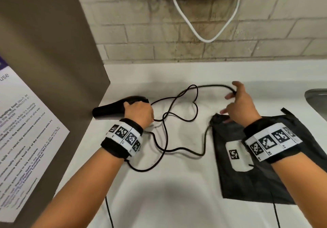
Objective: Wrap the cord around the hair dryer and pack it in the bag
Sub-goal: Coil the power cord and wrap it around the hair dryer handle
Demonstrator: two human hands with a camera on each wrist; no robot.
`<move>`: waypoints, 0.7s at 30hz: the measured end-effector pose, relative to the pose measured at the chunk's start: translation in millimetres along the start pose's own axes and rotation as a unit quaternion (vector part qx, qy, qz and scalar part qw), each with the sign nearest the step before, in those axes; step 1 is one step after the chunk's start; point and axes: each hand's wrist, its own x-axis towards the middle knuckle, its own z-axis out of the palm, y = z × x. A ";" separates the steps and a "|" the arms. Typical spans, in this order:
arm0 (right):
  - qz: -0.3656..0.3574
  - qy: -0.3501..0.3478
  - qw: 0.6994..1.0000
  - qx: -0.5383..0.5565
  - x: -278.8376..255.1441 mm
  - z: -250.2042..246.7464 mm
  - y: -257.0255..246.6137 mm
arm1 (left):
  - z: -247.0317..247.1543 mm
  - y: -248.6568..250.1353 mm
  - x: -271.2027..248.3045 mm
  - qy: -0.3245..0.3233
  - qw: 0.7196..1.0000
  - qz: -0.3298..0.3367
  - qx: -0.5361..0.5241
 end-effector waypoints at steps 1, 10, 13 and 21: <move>0.008 -0.033 0.996 -0.080 0.7 -2.8 6.7 | 2.7 3.7 4.8 0.000 1.000 0.006 0.020; 0.038 -0.106 0.840 -0.530 10.9 9.9 20.1 | 19.9 26.9 21.2 -0.011 0.996 0.050 0.076; 0.003 -0.169 0.840 -0.516 21.9 26.9 30.8 | 25.5 30.7 26.3 -0.051 0.994 0.081 0.052; -0.005 -0.176 0.877 -0.447 48.9 50.2 40.1 | 28.0 39.8 33.6 -0.114 0.987 0.101 0.056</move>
